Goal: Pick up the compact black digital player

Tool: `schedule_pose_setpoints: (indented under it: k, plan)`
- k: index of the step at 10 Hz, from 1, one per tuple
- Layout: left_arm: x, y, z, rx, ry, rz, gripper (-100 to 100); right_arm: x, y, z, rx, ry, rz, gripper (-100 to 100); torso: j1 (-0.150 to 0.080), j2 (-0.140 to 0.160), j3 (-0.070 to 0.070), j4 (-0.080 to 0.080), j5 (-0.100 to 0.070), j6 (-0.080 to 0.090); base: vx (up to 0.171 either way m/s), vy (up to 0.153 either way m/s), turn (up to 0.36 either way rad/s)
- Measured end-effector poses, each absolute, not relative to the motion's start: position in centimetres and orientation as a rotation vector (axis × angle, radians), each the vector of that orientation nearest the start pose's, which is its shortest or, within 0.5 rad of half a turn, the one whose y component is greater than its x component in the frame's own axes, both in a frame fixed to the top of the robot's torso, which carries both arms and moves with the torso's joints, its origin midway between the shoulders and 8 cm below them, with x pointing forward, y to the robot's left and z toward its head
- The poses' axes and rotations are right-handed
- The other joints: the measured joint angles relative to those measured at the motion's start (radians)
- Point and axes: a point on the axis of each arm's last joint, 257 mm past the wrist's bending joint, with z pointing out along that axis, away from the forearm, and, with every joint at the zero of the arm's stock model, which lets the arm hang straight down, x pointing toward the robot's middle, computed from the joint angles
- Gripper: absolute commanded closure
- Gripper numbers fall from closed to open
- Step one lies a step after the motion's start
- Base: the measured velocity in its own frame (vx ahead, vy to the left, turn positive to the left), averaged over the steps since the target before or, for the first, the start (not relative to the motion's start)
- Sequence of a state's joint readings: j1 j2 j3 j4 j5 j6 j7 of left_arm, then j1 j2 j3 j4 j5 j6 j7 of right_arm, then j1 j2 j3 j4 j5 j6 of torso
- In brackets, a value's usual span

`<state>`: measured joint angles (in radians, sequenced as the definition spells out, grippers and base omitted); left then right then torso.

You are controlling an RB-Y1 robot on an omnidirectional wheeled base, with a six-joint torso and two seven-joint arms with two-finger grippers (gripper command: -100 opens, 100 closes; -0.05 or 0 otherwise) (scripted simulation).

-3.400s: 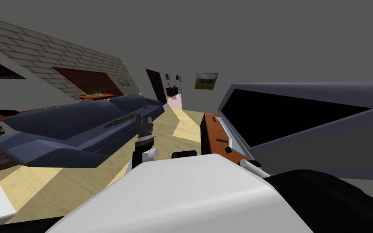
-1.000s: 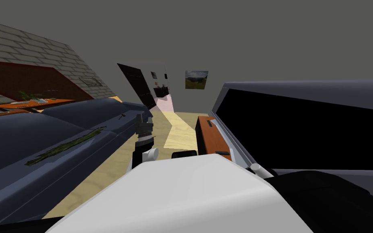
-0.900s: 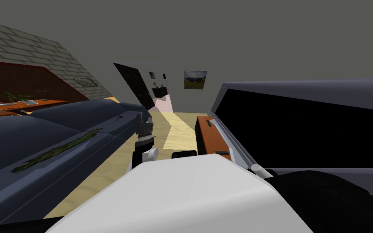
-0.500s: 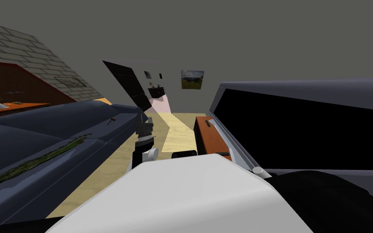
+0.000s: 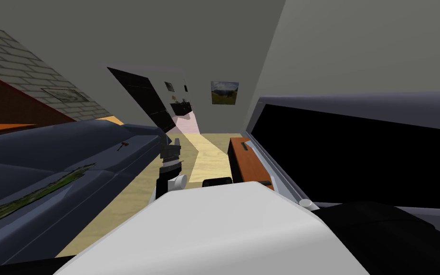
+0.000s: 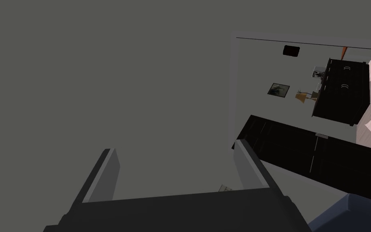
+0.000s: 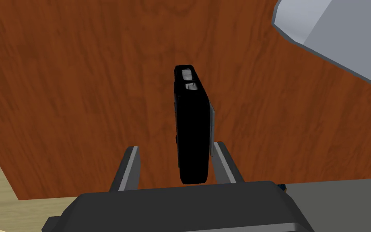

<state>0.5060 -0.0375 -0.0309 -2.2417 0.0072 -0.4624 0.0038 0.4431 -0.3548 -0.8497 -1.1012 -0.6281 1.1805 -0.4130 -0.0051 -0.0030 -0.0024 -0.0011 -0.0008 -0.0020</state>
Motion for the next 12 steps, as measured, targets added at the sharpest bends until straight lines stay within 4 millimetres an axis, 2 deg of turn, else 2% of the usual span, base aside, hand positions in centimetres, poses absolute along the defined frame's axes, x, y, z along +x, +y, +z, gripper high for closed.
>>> schedule_pose_setpoints:
  k: [3, 4, 5, 7, 12]
  plan:
    - [35.8, 27.7, -0.2, -0.761, 0.63, -1.32, 0, -3.1, -54.5, -53.4, -3.128, 0.064, -0.012, 100, 0.0, 0.001, 0.001, 0.0, 0.0, 0.0, 0.0, 0.0, 0.0]
    - [35.8, 27.7, -0.2, -0.761, 0.63, -1.32, 0, -3.1, -54.5, -53.4, -3.128, 0.064, -0.012, 0, 0.0, 0.001, 0.001, 0.0, 0.0, 0.0, 0.0, 0.0, 0.0]
    - [35.8, 27.7, -0.2, -0.761, 0.63, -1.32, 0, -3.1, -54.5, -53.4, -3.128, 0.064, -0.012, 100, 0.0, 0.001, 0.001, 0.0, 0.0, 0.0, -0.1, 0.005, 0.177]
    - [35.8, 27.6, -0.2, -0.76, 0.629, -1.32, 0, -2.3, -54.6, -53.1, -3.128, 0.088, -0.013, 100, -0.002, 0.011, 0.006, 0.003, 0.0, -0.002, -0.16, -0.02, 0.206]
    - [35.8, 27.7, -0.2, -0.761, 0.63, -1.32, 0, -0.6, -54.8, -52.5, -3.123, 0.199, -0.013, 100, 0.0, 0.007, 0.004, 0.002, 0.0, 0.0, -0.108, -0.002, 0.139]
